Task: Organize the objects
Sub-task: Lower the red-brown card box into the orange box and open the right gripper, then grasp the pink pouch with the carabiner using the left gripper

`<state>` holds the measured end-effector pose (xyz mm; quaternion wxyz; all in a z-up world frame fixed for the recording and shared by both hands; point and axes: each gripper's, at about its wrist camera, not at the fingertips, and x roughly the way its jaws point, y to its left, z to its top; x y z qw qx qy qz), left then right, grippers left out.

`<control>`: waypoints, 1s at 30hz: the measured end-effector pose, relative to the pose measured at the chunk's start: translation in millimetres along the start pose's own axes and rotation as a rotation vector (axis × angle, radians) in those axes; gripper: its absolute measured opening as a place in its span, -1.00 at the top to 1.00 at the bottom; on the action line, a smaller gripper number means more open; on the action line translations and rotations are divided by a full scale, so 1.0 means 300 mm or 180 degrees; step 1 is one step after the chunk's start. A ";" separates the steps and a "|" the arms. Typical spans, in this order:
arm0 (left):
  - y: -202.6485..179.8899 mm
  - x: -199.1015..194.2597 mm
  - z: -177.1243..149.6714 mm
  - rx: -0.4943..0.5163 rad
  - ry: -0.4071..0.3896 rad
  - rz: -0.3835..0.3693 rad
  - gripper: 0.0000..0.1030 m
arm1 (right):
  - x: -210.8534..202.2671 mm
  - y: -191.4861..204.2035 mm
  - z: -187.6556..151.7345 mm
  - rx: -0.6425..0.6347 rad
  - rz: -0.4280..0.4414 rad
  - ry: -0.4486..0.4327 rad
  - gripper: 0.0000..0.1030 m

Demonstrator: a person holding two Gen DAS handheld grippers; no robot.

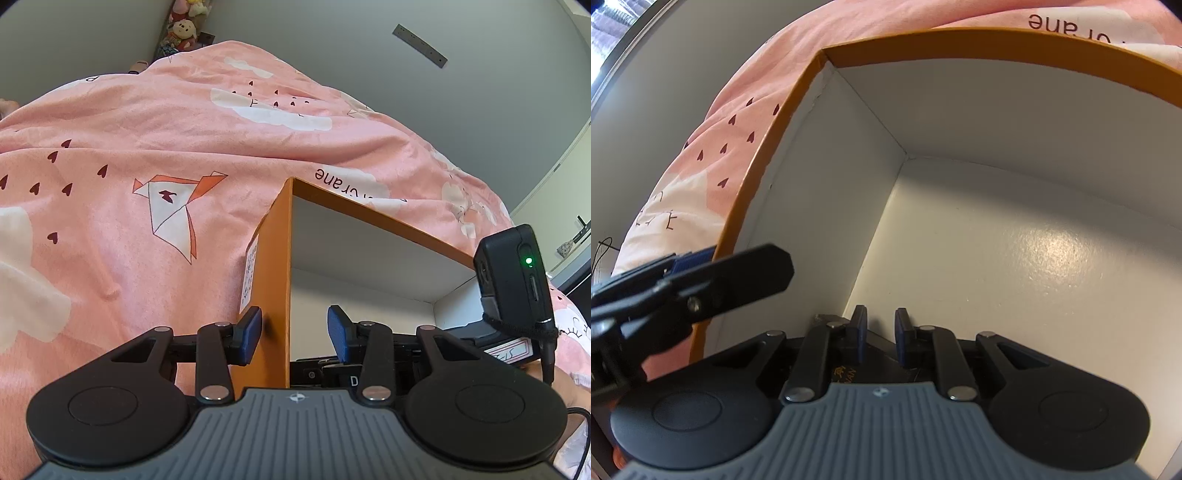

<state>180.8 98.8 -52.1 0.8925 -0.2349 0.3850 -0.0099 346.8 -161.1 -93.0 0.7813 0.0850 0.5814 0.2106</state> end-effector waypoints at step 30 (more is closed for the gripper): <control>-0.054 -0.090 -0.024 0.0220 -0.0096 0.0078 0.10 | -0.153 -0.143 -0.166 0.0879 -0.0299 -0.0157 0.38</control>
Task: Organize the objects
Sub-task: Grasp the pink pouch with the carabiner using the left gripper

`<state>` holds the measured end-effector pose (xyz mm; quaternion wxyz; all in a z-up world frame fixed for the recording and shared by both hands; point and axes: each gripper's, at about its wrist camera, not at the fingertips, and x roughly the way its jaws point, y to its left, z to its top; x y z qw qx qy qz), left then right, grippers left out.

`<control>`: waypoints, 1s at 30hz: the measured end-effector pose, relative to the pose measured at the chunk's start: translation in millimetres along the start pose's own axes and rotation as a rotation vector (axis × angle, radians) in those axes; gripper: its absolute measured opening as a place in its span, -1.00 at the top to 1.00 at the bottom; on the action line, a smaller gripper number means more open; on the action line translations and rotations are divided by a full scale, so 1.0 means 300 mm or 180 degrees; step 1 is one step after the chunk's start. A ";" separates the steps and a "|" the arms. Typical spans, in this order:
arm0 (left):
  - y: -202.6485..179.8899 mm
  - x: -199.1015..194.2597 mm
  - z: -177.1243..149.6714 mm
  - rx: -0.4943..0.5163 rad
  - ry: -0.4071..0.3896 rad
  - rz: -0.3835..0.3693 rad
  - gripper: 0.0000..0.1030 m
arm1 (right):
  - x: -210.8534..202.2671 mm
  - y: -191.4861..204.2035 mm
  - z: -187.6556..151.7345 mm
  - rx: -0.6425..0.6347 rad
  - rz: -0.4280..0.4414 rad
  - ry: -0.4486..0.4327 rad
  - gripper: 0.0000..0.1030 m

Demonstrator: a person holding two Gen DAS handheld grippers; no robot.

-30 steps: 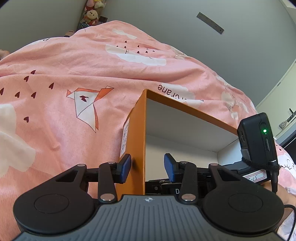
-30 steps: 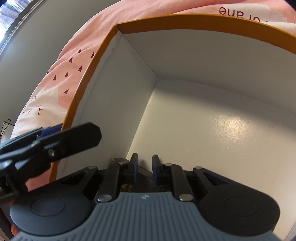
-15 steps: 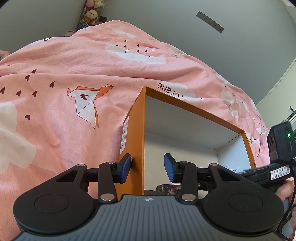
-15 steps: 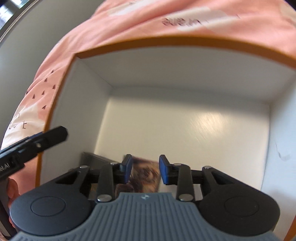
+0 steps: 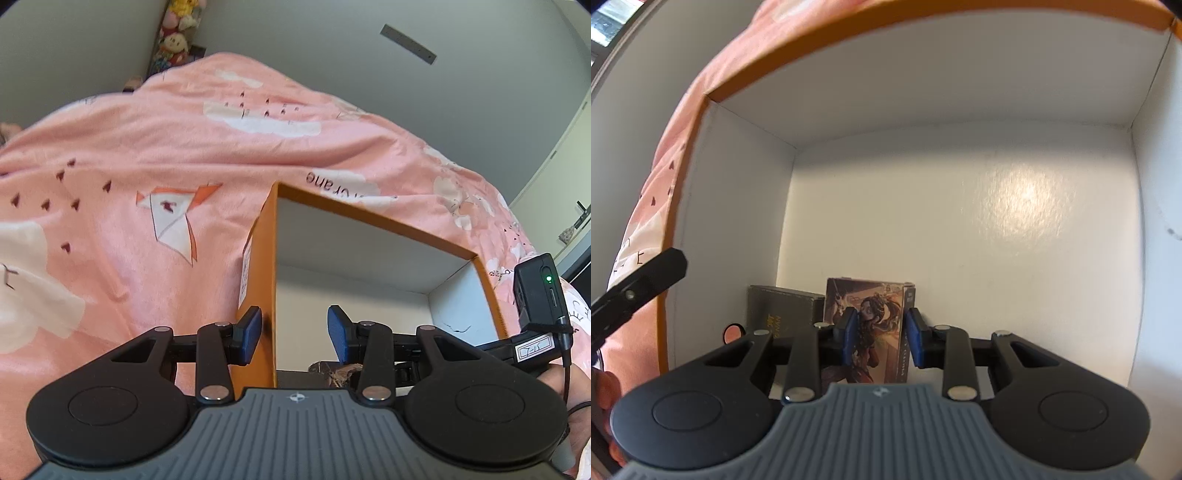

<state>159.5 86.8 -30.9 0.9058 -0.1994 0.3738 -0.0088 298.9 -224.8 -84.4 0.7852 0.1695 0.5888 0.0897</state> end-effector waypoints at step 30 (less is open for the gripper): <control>0.013 -0.195 -0.312 0.0278 0.1112 0.0181 -0.22 | -0.245 0.280 -0.533 -0.1400 -0.0147 -0.0987 0.20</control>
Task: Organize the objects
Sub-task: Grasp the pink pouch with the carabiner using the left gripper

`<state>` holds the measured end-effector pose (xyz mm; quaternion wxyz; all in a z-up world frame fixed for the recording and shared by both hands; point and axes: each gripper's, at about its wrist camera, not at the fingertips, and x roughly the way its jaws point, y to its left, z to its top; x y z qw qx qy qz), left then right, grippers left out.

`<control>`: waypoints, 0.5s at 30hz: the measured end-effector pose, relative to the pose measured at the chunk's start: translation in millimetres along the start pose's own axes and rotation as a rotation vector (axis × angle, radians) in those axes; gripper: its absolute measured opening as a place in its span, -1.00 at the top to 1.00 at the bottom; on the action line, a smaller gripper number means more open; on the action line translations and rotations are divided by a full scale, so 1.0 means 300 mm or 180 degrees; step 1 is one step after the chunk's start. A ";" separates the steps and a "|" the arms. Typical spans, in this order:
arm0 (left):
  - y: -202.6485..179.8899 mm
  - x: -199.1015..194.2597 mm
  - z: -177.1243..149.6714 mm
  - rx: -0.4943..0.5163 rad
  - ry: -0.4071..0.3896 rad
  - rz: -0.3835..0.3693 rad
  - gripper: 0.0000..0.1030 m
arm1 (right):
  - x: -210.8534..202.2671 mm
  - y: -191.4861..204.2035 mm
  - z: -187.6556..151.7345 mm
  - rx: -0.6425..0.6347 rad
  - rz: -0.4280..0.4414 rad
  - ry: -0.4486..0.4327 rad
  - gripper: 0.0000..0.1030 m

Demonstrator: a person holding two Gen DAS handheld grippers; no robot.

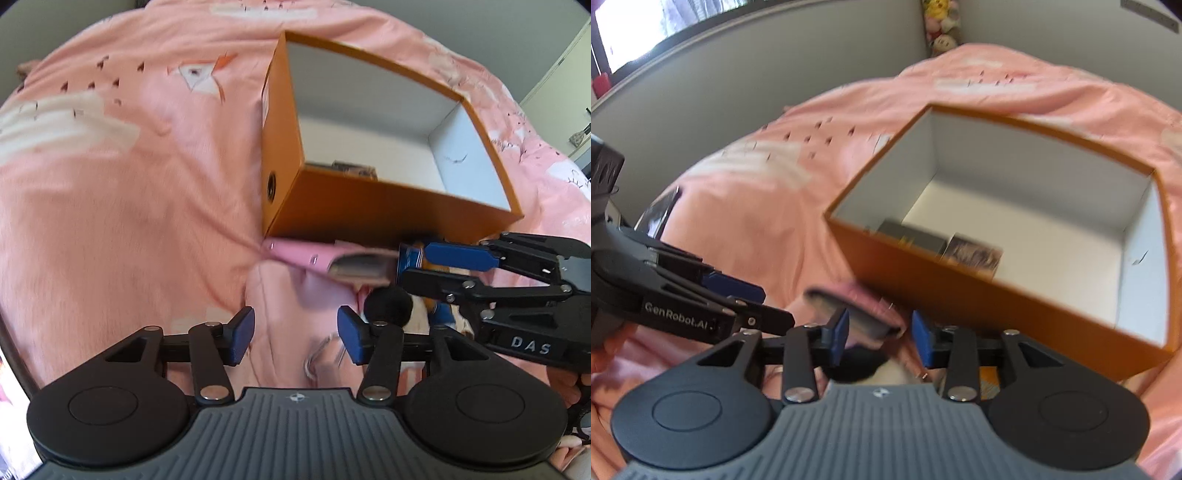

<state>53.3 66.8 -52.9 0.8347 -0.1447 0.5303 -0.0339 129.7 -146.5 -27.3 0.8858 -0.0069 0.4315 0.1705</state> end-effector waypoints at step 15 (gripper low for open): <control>-0.052 0.042 -0.061 0.0504 0.0522 -0.0059 -0.70 | 0.044 0.014 -0.042 -0.0003 0.0008 0.0141 0.09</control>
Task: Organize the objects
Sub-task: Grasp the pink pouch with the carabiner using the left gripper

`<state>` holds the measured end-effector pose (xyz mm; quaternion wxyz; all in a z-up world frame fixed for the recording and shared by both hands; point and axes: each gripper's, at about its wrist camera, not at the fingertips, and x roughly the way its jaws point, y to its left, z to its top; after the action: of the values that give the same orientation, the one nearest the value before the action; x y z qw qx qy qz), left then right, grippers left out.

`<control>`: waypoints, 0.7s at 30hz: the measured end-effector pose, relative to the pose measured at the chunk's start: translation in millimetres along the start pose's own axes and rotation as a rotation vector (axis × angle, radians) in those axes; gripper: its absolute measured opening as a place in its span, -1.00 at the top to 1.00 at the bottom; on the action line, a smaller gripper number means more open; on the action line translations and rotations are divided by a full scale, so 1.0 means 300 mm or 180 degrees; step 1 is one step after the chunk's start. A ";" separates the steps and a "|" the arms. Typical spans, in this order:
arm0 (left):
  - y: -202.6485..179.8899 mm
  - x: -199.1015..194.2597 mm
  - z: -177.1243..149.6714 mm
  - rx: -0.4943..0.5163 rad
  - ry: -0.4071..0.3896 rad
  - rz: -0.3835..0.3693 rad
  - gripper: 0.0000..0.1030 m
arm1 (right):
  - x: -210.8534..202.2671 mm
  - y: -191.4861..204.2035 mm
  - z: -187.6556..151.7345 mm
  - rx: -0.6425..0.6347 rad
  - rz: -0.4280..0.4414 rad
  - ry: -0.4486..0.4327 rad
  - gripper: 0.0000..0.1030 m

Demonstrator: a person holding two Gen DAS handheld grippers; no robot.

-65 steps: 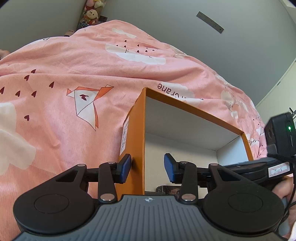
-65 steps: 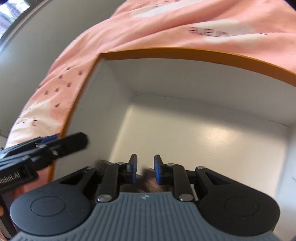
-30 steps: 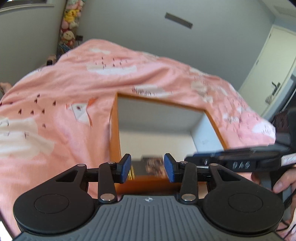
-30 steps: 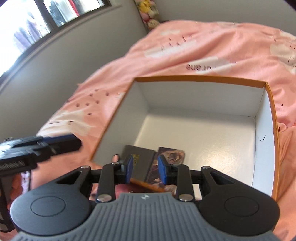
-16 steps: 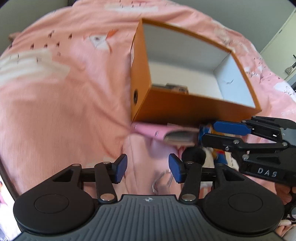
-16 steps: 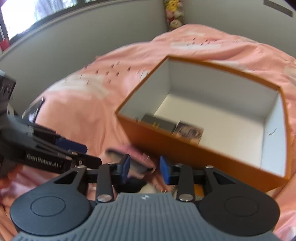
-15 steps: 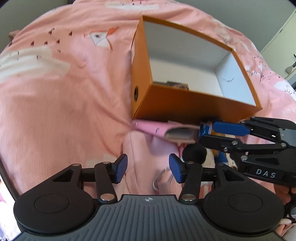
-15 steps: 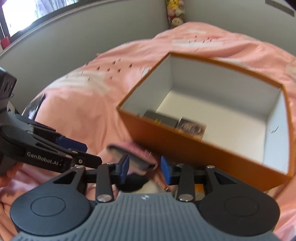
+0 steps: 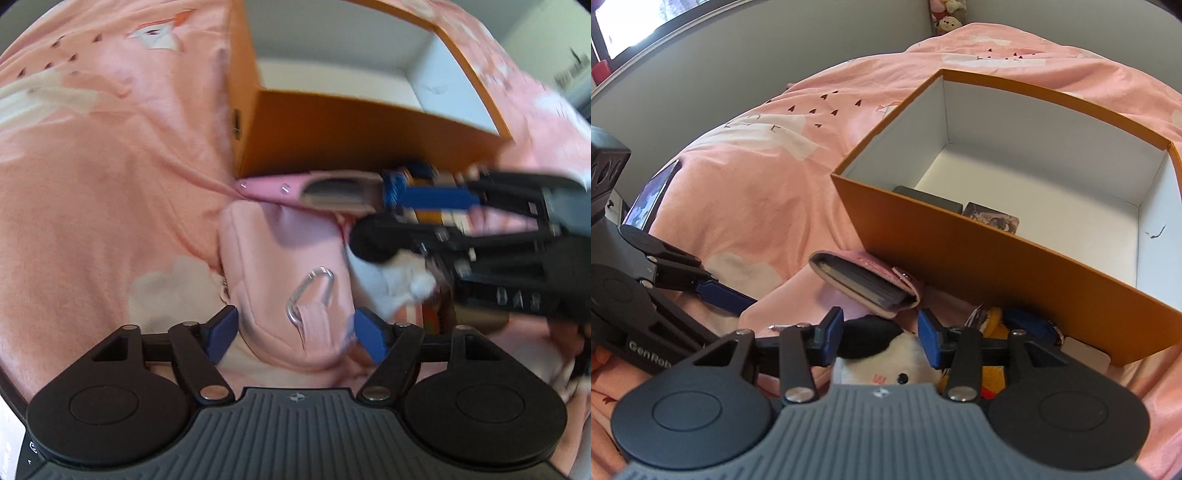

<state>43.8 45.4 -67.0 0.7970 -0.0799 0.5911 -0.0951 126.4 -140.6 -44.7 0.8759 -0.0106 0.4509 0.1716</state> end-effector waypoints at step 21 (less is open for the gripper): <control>-0.035 -0.123 0.012 0.0050 -0.0539 0.0161 -0.55 | -0.012 -0.002 -0.001 0.0037 -0.0054 -0.0063 0.10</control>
<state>36.2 44.2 -29.3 0.8469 -0.0665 0.5226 -0.0724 124.5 -142.2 -42.1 0.8817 -0.0076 0.4432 0.1616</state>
